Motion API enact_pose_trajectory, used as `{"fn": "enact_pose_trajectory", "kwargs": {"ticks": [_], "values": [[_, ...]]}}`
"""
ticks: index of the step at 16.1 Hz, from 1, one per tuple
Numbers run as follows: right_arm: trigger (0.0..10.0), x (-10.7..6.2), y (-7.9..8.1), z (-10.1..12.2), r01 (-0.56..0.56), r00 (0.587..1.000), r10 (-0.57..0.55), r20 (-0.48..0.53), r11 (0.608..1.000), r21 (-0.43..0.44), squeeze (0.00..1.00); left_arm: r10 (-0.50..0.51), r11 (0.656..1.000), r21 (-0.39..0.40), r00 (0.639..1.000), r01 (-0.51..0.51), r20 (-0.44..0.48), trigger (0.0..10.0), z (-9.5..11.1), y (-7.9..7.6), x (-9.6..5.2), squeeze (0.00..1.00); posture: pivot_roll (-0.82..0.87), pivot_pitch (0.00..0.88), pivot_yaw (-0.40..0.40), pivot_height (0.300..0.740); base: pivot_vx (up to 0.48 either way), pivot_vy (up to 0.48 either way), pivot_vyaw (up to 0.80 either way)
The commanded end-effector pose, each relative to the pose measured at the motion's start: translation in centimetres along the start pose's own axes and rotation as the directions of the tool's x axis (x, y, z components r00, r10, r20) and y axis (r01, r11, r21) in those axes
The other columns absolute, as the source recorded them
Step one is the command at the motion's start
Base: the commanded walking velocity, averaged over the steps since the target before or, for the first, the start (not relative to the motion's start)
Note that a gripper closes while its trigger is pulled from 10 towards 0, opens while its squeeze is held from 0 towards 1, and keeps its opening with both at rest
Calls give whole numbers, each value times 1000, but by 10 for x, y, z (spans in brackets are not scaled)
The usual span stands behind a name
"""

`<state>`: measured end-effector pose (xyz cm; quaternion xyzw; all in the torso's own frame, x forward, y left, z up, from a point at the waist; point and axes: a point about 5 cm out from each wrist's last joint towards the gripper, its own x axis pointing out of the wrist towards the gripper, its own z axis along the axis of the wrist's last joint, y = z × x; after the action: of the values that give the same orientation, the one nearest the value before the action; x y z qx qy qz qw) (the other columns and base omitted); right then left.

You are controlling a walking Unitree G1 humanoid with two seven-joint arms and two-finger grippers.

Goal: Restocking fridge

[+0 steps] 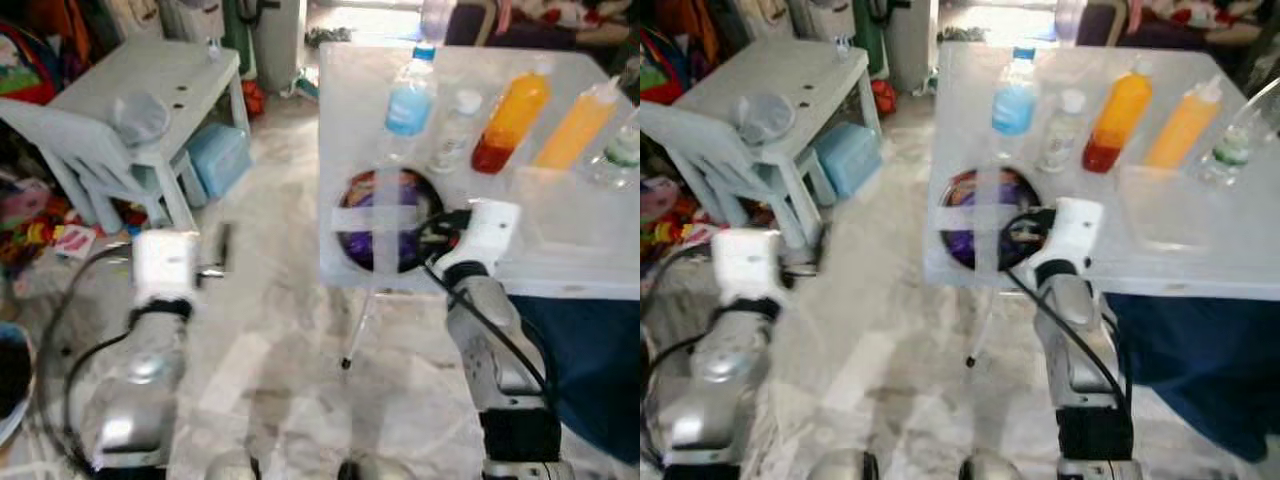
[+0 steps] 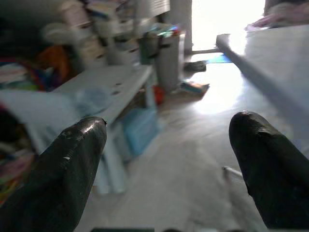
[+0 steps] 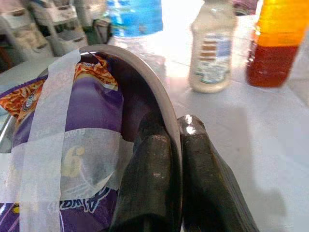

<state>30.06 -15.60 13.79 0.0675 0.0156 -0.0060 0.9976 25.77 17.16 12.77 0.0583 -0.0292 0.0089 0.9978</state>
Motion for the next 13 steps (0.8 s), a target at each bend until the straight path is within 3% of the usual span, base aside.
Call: {"fn": "enact_pose_trajectory", "kwargs": {"ticks": [1, 8, 13], "values": [[10000, -3, -2, -7, -12, 999, 12, -38, 1000, 22, 0, 0, 1000, -8, 1000, 0, -13, 10000, -2, -1, -1, 0, 47, 32, -28, 740, 0, 0, 0], [10000, -9, 5, -2, -80, 997, 79, 19, 996, 48, 0, 48, 998, -40, 998, -49, -37, 10000, -4, 1, -2, 0, 48, 36, -36, 740, 0, 0, 0], [10000, -9, 14, 2, -157, 987, 155, 47, 987, 30, 0, 52, 998, -39, 998, -54, -43, 10000, -6, 1, 0, 0, 47, 33, -38, 740, 0, 0, 800]]}}
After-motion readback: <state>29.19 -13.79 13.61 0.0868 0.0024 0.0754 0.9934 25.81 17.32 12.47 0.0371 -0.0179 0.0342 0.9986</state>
